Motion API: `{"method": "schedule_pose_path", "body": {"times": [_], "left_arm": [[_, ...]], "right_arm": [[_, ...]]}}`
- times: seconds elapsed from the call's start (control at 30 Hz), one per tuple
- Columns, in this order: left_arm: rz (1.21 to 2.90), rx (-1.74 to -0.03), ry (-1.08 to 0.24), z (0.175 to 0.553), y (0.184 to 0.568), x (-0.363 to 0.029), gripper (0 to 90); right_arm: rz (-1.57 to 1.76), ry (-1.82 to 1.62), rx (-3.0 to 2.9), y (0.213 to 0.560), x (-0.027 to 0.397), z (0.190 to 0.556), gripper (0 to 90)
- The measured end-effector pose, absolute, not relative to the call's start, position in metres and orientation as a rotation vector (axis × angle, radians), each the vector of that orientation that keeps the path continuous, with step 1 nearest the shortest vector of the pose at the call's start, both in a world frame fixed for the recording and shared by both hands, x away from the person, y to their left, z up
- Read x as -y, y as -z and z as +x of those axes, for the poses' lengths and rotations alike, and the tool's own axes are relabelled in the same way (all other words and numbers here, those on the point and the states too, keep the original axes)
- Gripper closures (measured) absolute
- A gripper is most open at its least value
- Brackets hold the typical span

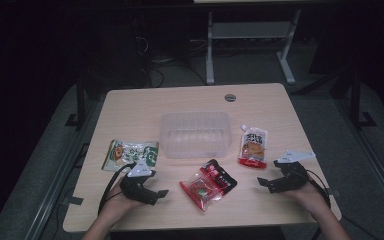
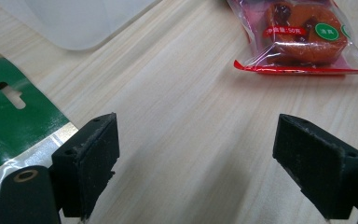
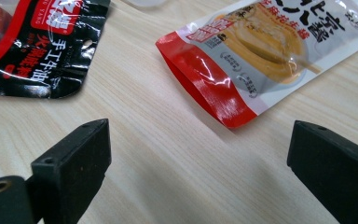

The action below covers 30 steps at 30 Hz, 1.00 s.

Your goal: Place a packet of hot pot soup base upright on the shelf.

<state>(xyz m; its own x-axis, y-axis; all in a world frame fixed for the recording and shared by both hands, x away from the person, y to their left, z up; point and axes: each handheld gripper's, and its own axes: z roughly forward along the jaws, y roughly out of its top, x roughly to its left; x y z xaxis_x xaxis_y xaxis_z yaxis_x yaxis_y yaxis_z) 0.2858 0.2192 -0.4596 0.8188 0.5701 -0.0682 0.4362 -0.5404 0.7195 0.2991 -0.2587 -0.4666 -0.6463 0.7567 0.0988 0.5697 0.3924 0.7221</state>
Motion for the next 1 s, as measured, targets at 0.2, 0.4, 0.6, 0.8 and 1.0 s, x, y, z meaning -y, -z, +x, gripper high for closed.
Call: {"method": "schedule_pose_path", "body": {"times": [0.2,0.4,0.6,0.8,1.0], "left_arm": [[2.228,-0.732,-0.209,0.285,0.45,-0.214,30.5],[2.212,-0.712,-0.202,0.28,0.439,-0.209,55.1],[2.202,-0.68,-0.137,0.28,0.431,-0.2,76.3],[2.191,-0.665,-0.08,0.287,0.425,-0.181,89.6],[2.192,-0.614,-0.059,0.295,0.422,-0.157,89.7]], "right_arm": [[1.154,-1.098,-2.385,0.463,0.262,0.296,5.9],[1.136,-1.119,-2.364,0.459,0.259,0.299,5.9],[1.132,-1.105,-2.368,0.458,0.254,0.298,4.7],[1.141,-1.109,-2.357,0.459,0.256,0.295,4.9],[1.154,-1.125,-2.346,0.456,0.258,0.296,5.8]]}}
